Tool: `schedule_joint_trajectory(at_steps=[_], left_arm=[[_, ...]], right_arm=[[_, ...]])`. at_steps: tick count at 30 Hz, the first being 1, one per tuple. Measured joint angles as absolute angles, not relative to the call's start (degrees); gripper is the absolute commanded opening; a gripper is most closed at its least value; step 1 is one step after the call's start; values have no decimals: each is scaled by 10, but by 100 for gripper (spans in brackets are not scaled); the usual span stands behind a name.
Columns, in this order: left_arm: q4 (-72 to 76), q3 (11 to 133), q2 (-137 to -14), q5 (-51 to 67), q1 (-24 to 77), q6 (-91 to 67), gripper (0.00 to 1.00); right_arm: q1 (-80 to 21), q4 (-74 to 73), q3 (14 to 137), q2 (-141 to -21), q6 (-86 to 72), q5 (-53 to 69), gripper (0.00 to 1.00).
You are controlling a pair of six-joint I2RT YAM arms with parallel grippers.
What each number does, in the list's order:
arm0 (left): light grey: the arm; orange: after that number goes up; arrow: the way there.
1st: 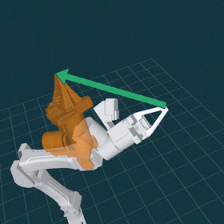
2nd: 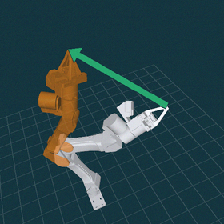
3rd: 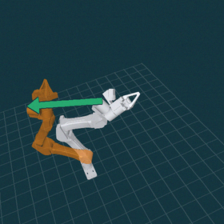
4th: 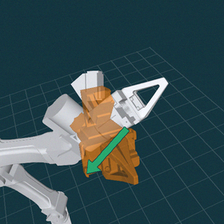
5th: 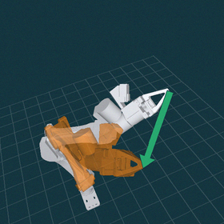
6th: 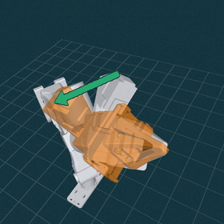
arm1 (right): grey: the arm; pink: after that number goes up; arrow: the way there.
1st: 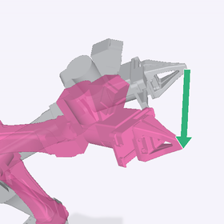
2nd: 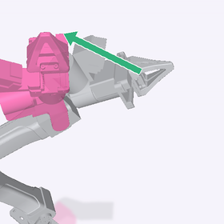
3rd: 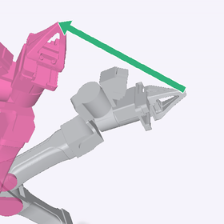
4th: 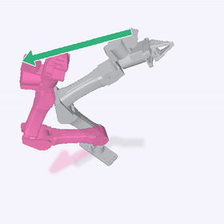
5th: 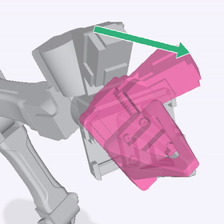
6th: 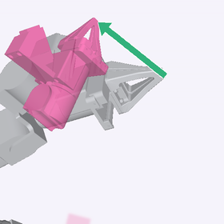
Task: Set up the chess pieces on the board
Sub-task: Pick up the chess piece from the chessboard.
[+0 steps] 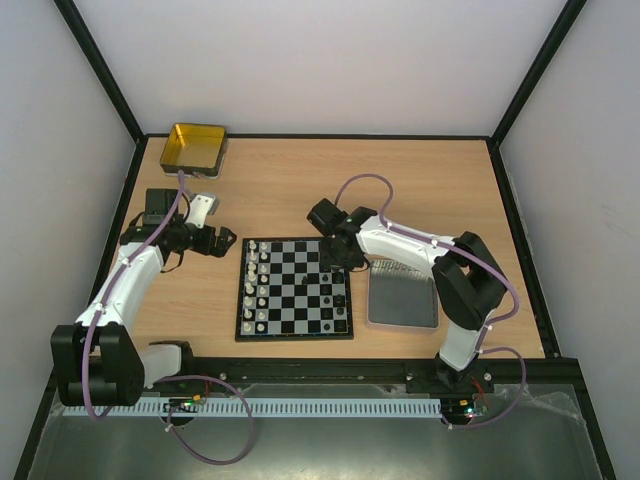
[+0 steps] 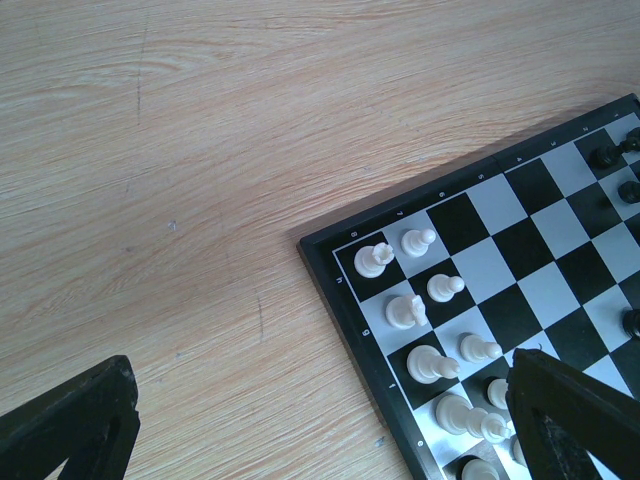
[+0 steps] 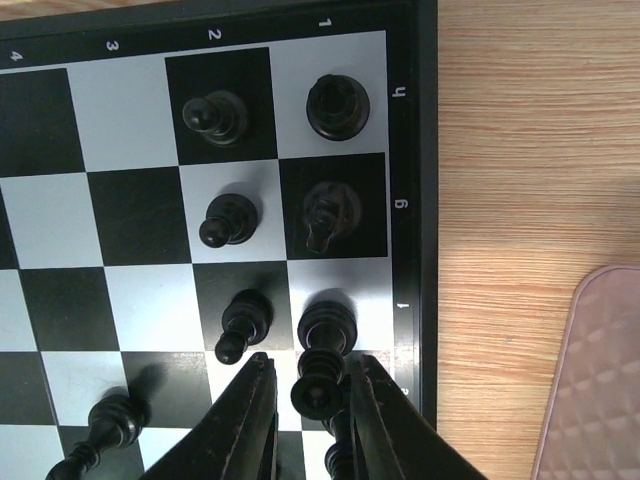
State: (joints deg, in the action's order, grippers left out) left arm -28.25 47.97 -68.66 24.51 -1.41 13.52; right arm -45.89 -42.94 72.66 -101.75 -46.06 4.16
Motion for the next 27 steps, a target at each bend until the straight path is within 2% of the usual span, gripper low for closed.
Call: schedule_joint_trajectory(at_steps=[15, 27], left_arm=[[-283, 480, -687, 245, -14, 135, 100], [-283, 480, -687, 245, -12, 135, 99]], right_arm=[[-459, -429, 724, -1029, -454, 37, 13], [-459, -435, 725, -1029, -452, 17, 13]])
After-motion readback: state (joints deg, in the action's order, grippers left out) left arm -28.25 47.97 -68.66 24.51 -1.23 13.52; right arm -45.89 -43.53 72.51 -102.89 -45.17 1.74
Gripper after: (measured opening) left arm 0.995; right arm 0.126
